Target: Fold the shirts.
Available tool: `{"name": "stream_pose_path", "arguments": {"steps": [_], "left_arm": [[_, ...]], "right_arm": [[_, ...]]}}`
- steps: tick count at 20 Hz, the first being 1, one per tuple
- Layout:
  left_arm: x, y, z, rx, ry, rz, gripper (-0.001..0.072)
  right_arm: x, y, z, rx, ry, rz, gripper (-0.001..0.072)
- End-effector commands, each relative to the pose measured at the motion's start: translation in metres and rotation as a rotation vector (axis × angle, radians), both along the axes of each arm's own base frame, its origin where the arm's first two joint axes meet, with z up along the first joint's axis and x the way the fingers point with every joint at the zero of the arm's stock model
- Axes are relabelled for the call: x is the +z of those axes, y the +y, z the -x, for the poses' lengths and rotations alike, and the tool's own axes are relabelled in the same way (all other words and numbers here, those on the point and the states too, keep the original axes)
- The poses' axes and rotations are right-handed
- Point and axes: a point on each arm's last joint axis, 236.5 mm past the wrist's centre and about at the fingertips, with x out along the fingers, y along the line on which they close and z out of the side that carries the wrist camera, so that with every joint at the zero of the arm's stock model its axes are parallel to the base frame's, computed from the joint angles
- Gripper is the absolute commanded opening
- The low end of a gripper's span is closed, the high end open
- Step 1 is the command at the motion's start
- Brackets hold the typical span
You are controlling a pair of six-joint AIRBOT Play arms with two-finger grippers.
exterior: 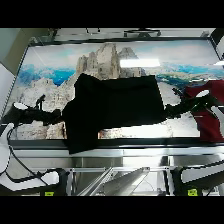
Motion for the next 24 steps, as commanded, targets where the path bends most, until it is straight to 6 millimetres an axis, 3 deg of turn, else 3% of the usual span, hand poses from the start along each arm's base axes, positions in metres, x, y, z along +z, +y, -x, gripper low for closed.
{"name": "stream_pose_path", "arguments": {"steps": [1, 3, 4, 6, 8, 9, 10, 12, 13, 15, 17, 18, 20, 21, 24], "left_arm": [[0.103, -0.041, -0.023, -0.085, -0.237, 0.188, 0.0021], [0.206, -0.074, -0.034, -0.15, -0.499, 0.358, 0.002], [0.261, -0.088, -0.031, -0.194, -0.65, 0.434, 0.002], [0.372, -0.108, -0.007, -0.271, -0.943, 0.535, 0.0021], [0.465, -0.116, 0.03, -0.318, -1.215, 0.566, 0.0021], [0.504, -0.116, 0.049, -0.323, -1.339, 0.563, 0.0021], [0.541, -0.114, 0.07, -0.312, -1.46, 0.549, 0.0021], [0.589, -0.109, 0.105, -0.279, -1.638, 0.469, 0.0021], [0.602, -0.107, 0.118, -0.272, -1.698, 0.406, 0.0021], [0.611, -0.099, 0.126, -0.239, -1.752, 0.267, 0.0021], [0.608, -0.083, 0.118, -0.186, -1.748, 0.199, 0.0021], [0.6, -0.074, 0.109, -0.17, -1.716, 0.218, 0.0021], [0.565, -0.06, 0.079, -0.154, -1.593, 0.271, 0.0021], [0.539, -0.053, 0.055, -0.141, -1.509, 0.277, 0.002], [0.432, -0.041, -0.03, -0.106, -1.22, 0.251, 0.0021]], "right_arm": [[0.069, 0.018, -0.022, -0.019, -0.153, -0.107, 0.0014], [0.161, 0.032, -0.038, -0.008, -0.387, -0.177, 0.0014], [0.221, 0.037, -0.043, -0.013, -0.548, -0.195, 0.0014], [0.348, 0.044, -0.032, -0.031, -0.898, -0.208, 0.0015], [0.458, 0.039, 0.0, -0.076, -1.234, -0.126, 0.0015], [0.502, 0.034, 0.018, -0.12, -1.376, -0.057, 0.0015], [0.542, 0.03, 0.038, -0.181, -1.508, 0.006, 0.0014], [0.596, 0.025, 0.076, -0.308, -1.713, 0.111, 0.0014], [0.609, 0.023, 0.091, -0.346, -1.773, 0.166, 0.0014], [0.608, 0.024, 0.104, -0.346, -1.797, 0.253, 0.0013], [0.587, 0.022, 0.096, -0.341, -1.707, 0.236, 0.0013], [0.568, 0.017, 0.083, -0.344, -1.632, 0.208, 0.0012], [0.518, 0.003, 0.046, -0.363, -1.467, 0.129, 0.0012], [0.485, -0.004, 0.025, -0.372, -1.371, 0.09, 0.0012], [0.373, -0.019, -0.032, -0.418, -1.103, 0.021, 0.0012]]}}
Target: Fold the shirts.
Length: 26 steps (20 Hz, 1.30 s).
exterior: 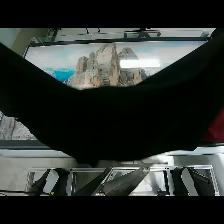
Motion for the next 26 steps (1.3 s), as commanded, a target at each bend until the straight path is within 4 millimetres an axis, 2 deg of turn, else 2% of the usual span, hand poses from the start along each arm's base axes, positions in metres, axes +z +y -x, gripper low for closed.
{"name": "stream_pose_path", "arguments": {"steps": [1, 4, 6, 8, 10, 11, 13, 14, 16, 18, 21, 26], "left_arm": [[-0.123, 0.006, -0.09, 0.026, 0.298, -0.061, 0.002], [-0.229, -0.004, -0.164, 0.013, 0.477, -0.114, 0.002], [-0.293, -0.015, -0.207, -0.01, 0.582, -0.148, 0.002], [-0.346, -0.018, -0.245, -0.035, 0.665, -0.135, 0.0019], [-0.385, -0.011, -0.275, -0.032, 0.737, -0.096, 0.0018], [-0.398, -0.008, -0.287, -0.026, 0.756, -0.081, 0.0018], [-0.421, -0.003, -0.304, -0.019, 0.786, -0.078, 0.0018], [-0.428, -0.002, -0.309, -0.023, 0.797, -0.067, 0.0018], [-0.43, 0.003, -0.318, -0.023, 0.794, -0.058, 0.0017], [-0.425, 0.013, -0.32, -0.018, 0.797, -0.049, 0.0017], [-0.443, 0.036, -0.305, 0.019, 0.878, -0.153, 0.0017], [-0.45, 0.02, -0.263, -0.142, 0.988, -0.191, 0.0017]], "right_arm": [[-0.132, -0.012, -0.056, 0.006, 0.28, -0.138, 0.0013], [-0.257, -0.018, -0.095, -0.041, 0.511, -0.204, 0.0013], [-0.322, -0.019, -0.117, -0.057, 0.623, -0.223, 0.0013], [-0.369, -0.023, -0.141, -0.072, 0.668, -0.305, 0.0012], [-0.402, -0.028, -0.167, -0.078, 0.692, -0.386, 0.0012], [-0.417, -0.031, -0.18, -0.076, 0.71, -0.404, 0.0012], [-0.431, -0.03, -0.206, -0.044, 0.724, -0.452, 0.0012], [-0.431, -0.03, -0.218, -0.025, 0.72, -0.482, 0.0013], [-0.427, -0.035, -0.237, -0.013, 0.708, -0.508, 0.0012], [-0.417, -0.043, -0.244, -0.006, 0.69, -0.486, 0.0012], [-0.414, -0.05, -0.235, 0.032, 0.724, -0.447, 0.0012], [-0.427, -0.039, -0.198, 0.166, 0.818, -0.356, 0.0013]]}}
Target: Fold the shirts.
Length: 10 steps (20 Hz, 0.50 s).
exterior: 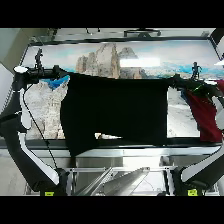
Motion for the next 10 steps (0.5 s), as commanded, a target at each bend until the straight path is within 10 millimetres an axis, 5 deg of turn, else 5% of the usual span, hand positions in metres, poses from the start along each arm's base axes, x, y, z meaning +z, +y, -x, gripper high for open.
{"name": "stream_pose_path", "arguments": {"steps": [1, 5, 10], "left_arm": [[-0.01, -0.005, 0.034, -0.099, 0.124, 0.0, 0.0017], [-0.046, 0.01, 0.071, -0.139, 0.325, -0.147, 0.0017], [-0.071, 0.02, 0.085, -0.113, 0.41, -0.206, 0.0017]], "right_arm": [[-0.014, 0.008, 0.029, 0.127, 0.074, 0.032, 0.0012], [-0.04, 0.003, 0.054, 0.196, 0.175, 0.118, 0.0013], [-0.062, -0.005, 0.075, 0.233, 0.268, 0.188, 0.0012]]}}
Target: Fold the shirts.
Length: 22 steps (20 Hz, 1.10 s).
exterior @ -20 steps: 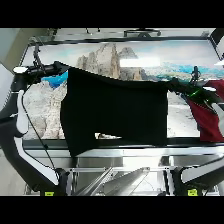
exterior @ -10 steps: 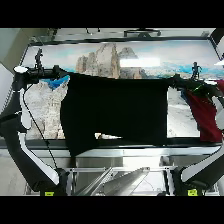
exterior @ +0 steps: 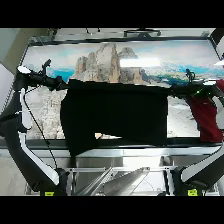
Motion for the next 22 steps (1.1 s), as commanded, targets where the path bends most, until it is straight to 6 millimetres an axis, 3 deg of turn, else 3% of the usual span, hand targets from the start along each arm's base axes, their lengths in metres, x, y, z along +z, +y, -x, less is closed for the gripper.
{"name": "stream_pose_path", "arguments": {"steps": [1, 4, 8, 9, 10, 11, 12, 14, 16, 18, 20, 22], "left_arm": [[-0.026, 0.008, 0.017, 0.02, 0.087, -0.047, 0.0017], [-0.047, 0.004, 0.012, 0.053, 0.078, -0.061, 0.0017], [-0.044, 0.003, -0.002, 0.058, 0.021, -0.08, 0.0018], [-0.039, 0.001, 0.001, 0.04, 0.029, -0.073, 0.0018], [-0.031, 0.002, 0.005, 0.015, 0.036, -0.069, 0.0021], [-0.019, 0.009, 0.007, 0.0, 0.038, -0.07, 0.0174], [-0.003, 0.016, 0.007, 0.013, 0.047, -0.074, 0.0234], [0.029, 0.04, 0.013, 0.046, 0.052, -0.124, 0.0234], [0.048, 0.059, 0.036, 0.074, 0.079, -0.168, 0.0233], [0.051, 0.064, 0.072, 0.1, 0.134, -0.164, 0.0233], [0.039, 0.062, 0.118, 0.118, 0.219, -0.133, 0.0234], [0.022, 0.056, 0.165, 0.135, 0.304, -0.094, 0.0234]], "right_arm": [[-0.014, -0.005, 0.016, 0.034, 0.059, 0.049, 0.0012], [-0.014, -0.004, 0.015, 0.033, 0.059, 0.046, 0.0012], [-0.014, -0.003, 0.015, 0.035, 0.058, 0.045, 0.0015], [-0.012, -0.001, 0.019, 0.05, 0.066, 0.034, 0.0142], [-0.007, 0.0, 0.022, 0.064, 0.07, 0.025, 0.0342], [0.0, -0.002, 0.025, 0.059, 0.088, 0.013, 0.0357], [0.013, -0.007, 0.028, 0.057, 0.094, -0.002, 0.0357], [0.042, -0.02, 0.036, 0.035, 0.09, -0.003, 0.0357], [0.057, -0.037, 0.06, 0.038, 0.123, 0.068, 0.0356], [0.056, -0.051, 0.093, 0.027, 0.196, 0.15, 0.0356], [0.049, -0.056, 0.137, 0.009, 0.29, 0.208, 0.0356], [0.04, -0.047, 0.181, -0.042, 0.378, 0.212, 0.0358]]}}
